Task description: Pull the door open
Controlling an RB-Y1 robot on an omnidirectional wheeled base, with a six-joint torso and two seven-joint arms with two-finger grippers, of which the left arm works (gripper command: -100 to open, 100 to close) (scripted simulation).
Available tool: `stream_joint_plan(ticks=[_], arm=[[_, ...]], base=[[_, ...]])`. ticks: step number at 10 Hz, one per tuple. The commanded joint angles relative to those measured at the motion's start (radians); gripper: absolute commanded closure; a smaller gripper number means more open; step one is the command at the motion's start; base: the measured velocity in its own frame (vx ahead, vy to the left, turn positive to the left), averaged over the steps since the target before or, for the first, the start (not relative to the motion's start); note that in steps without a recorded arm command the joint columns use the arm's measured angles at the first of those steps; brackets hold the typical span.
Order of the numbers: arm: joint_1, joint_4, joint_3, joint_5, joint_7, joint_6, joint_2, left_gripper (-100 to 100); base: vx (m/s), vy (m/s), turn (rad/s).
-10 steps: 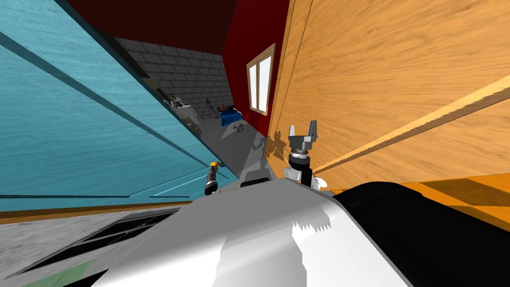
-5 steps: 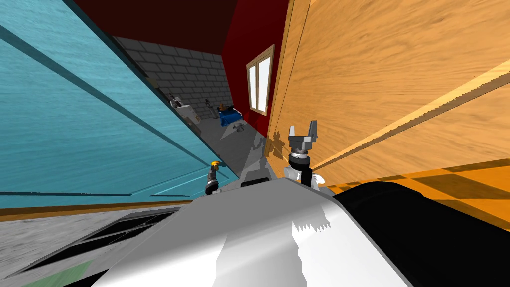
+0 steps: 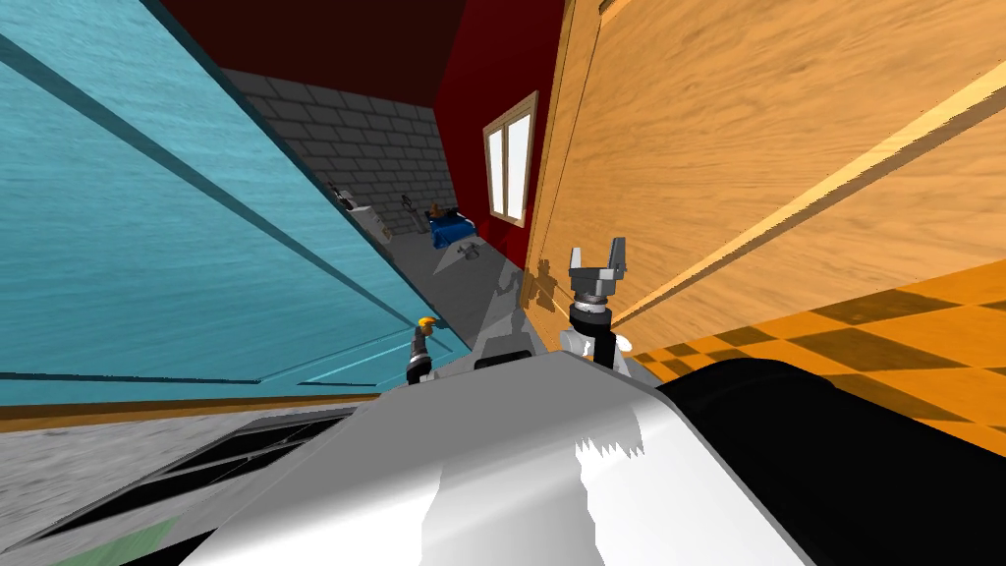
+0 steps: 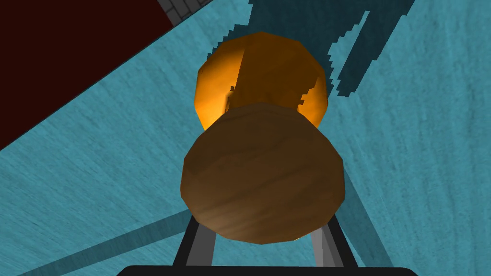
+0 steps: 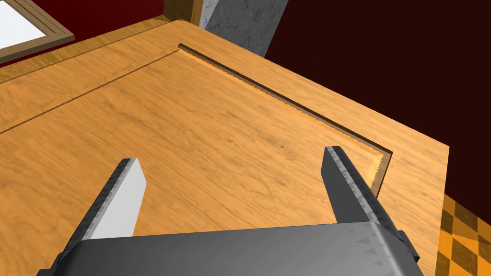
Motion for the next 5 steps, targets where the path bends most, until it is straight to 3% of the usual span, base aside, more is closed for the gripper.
stream_joint_plan(ticks=[1,2,3,5], arm=[[-0.021,0.021,-0.024,0.004,0.030,-0.007,-0.015,100],[-0.021,0.021,-0.024,0.004,0.030,-0.007,-0.015,100],[-0.027,0.026,-0.034,0.023,0.071,-0.008,-0.015,100],[-0.027,0.026,-0.034,0.023,0.071,-0.008,-0.015,100]], base=[[-0.042,0.016,-0.032],[-0.018,-0.008,0.003],[-0.035,-0.002,-0.029],[-0.025,0.016,-0.018]])
